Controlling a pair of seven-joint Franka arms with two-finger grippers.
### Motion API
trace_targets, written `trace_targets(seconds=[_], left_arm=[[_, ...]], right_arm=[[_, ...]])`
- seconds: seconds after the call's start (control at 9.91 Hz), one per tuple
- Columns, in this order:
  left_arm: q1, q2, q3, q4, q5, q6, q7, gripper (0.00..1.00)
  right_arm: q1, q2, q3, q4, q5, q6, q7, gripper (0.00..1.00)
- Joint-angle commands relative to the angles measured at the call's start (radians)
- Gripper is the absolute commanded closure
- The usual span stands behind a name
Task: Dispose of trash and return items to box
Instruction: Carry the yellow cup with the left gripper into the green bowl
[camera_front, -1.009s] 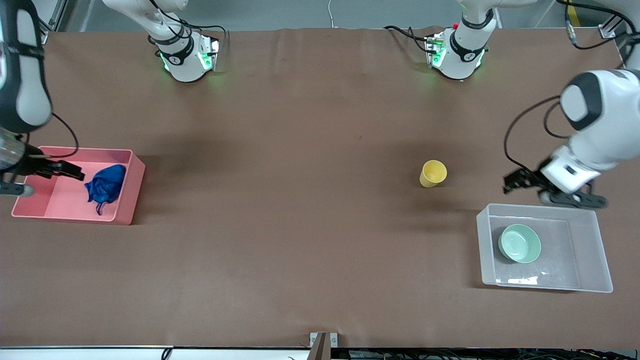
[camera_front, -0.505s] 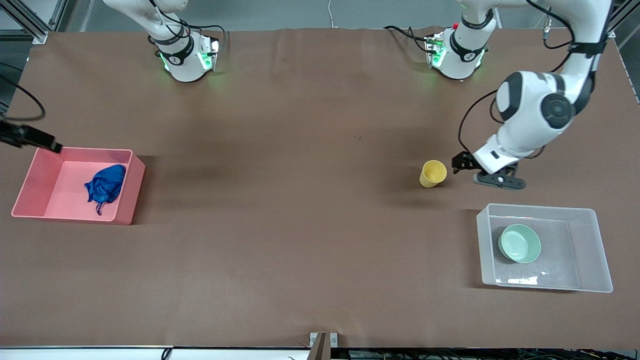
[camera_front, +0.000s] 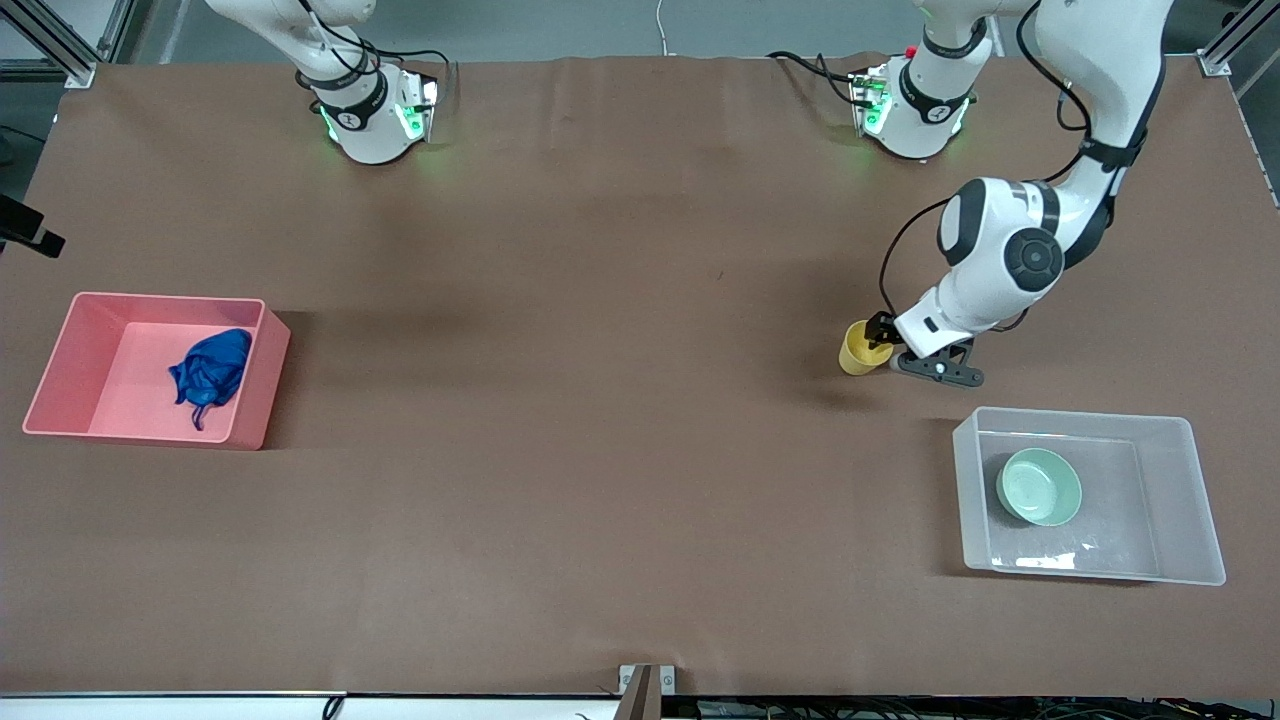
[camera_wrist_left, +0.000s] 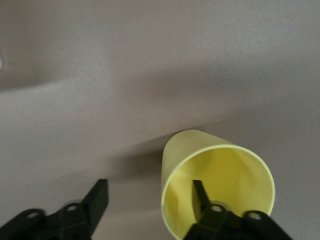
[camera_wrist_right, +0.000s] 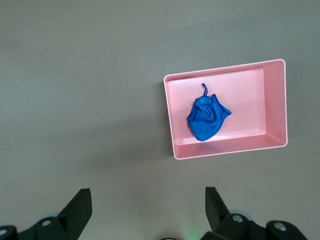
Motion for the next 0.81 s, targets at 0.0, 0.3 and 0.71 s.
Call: trace_targets(seconds=[0.0, 0.3, 0.71], left_arm=[[-0.001, 0.026, -0.012, -0.007, 0.019, 0.019, -0.017, 0.99], [0.0, -0.024, -0.018, -0.001, 0.019, -0.01, 0.003, 1.0], [0.011, -0.021, 0.124, 0.337, 0.017, -0.396, 0.167, 1.0]], right_arm=[[0.0, -0.029, 0.009, -0.04, -0.006, 0.008, 0.006, 0.0], [0.029, -0.032, 0.009, -0.04, -0.062, 0.01, 0.007, 0.0], [0.025, -0.029, 0.008, -0.044, -0.058, 0.051, 0.004, 0.0]])
